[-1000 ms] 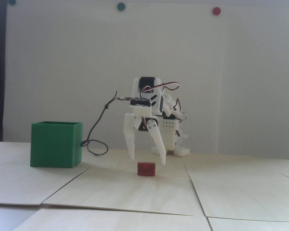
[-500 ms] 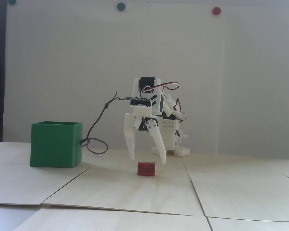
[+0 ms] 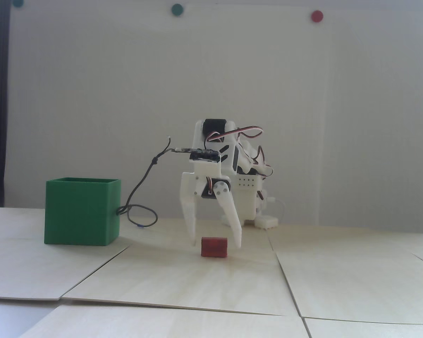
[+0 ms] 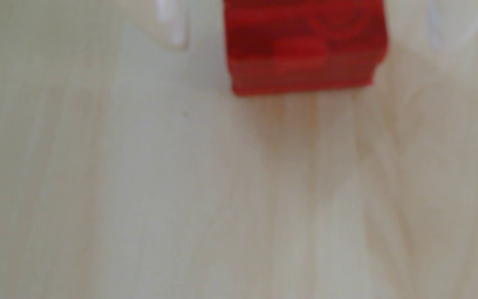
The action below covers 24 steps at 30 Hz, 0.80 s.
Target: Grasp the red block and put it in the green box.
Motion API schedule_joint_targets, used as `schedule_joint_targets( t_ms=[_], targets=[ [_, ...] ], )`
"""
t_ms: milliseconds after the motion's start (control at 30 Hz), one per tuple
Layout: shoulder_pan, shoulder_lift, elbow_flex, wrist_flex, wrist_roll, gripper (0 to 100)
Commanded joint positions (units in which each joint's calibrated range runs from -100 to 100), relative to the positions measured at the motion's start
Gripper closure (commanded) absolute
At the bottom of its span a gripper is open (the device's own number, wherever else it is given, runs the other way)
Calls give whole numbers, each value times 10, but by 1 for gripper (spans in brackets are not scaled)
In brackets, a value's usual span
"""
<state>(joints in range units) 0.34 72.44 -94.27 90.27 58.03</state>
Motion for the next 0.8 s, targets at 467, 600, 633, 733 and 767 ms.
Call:
schedule_joint_targets(
  t_ms=[467, 600, 633, 733, 767],
  targets=[
    [-18, 7, -41, -9, 0, 71],
    [-19, 13, -41, -7, 0, 72],
    [-22, 15, -41, -7, 0, 75],
    [-25, 17, -41, -7, 0, 89],
    [-28, 17, -41, -8, -1, 95]
  ],
)
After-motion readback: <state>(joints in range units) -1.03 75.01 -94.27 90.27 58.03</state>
